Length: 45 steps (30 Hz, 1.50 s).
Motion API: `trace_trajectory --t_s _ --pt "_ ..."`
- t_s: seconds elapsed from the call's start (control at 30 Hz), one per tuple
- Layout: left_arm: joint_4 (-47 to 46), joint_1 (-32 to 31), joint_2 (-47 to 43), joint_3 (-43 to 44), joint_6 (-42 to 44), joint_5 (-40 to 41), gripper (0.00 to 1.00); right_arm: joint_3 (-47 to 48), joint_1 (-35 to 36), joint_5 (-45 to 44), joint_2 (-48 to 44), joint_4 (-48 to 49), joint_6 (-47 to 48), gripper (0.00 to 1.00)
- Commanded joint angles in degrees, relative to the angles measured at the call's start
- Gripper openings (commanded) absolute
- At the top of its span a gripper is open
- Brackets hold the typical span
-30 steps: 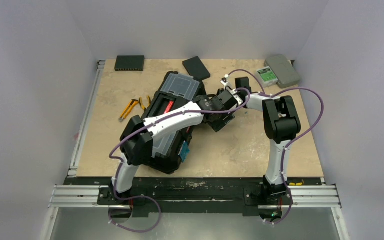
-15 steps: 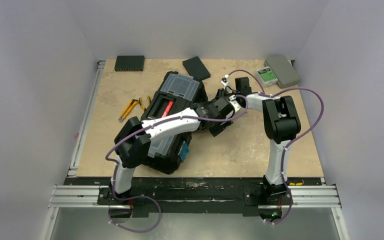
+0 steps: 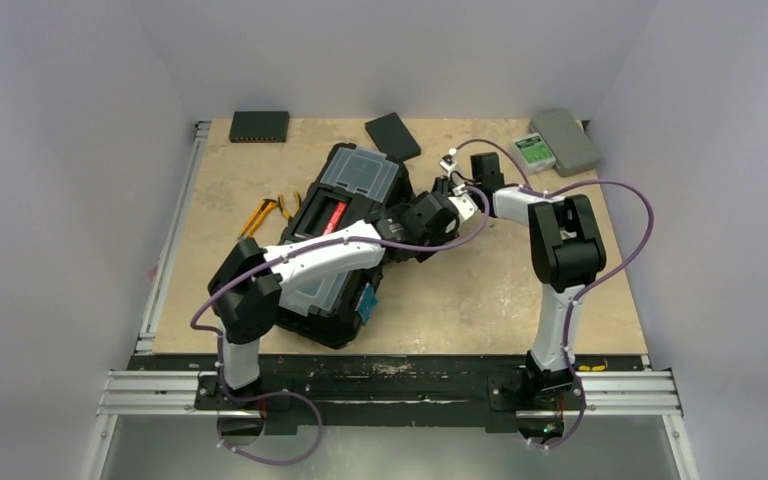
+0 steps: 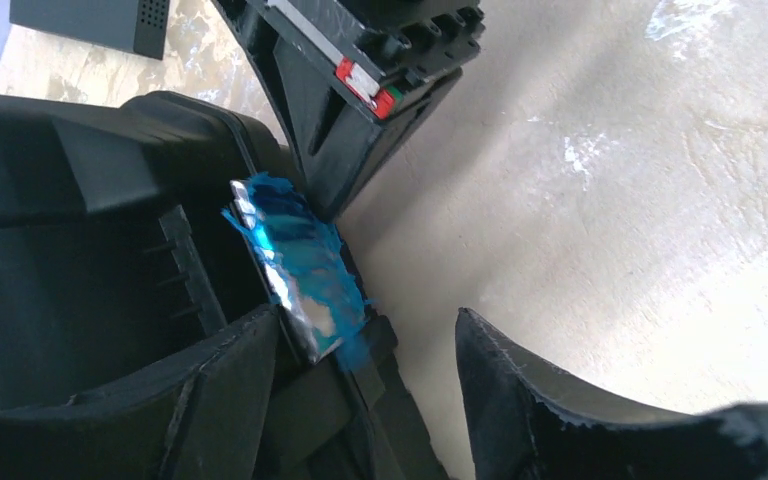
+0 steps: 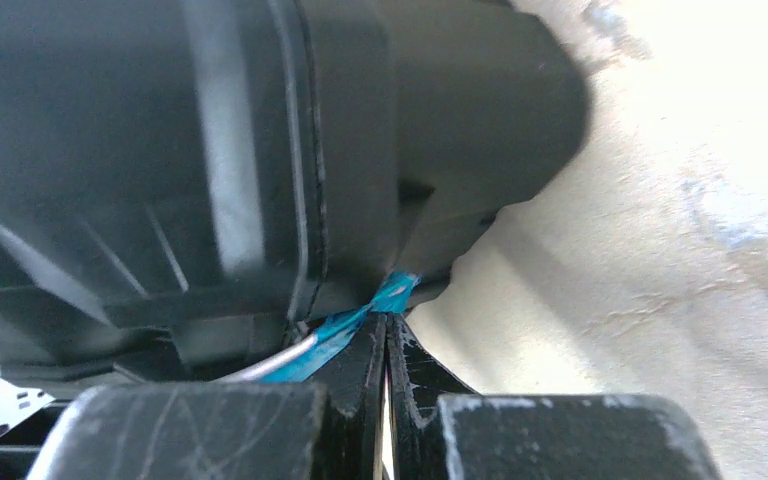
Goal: Pack the tool kit
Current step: Close the toolbox at the center of the board.
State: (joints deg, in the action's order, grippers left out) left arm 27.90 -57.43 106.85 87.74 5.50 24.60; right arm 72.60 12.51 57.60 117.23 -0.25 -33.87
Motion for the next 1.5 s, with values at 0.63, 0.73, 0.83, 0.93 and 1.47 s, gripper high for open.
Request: trace_trajectory --t_s 0.63,0.73,0.83,0.93,1.47 --pt "10.36 6.10 7.01 11.30 -6.38 1.32 0.29 -0.82 0.98 3.35 -4.33 -3.80 1.04 0.00" --pt "10.51 6.83 6.61 11.33 -7.90 0.09 0.07 -0.99 1.02 2.75 -4.85 -4.17 1.21 0.00" --pt "11.45 7.14 5.91 12.12 -9.05 -0.07 0.00 -1.84 0.81 0.92 -6.23 -4.51 1.18 0.00" --pt "12.98 7.31 5.10 13.20 -10.42 -2.34 0.00 -3.19 0.03 -3.49 -8.62 -5.81 1.50 0.00" --pt "14.67 12.90 -0.02 14.23 -19.14 -27.70 0.00 -20.50 -3.57 -24.00 -25.85 2.41 -4.04 0.24"
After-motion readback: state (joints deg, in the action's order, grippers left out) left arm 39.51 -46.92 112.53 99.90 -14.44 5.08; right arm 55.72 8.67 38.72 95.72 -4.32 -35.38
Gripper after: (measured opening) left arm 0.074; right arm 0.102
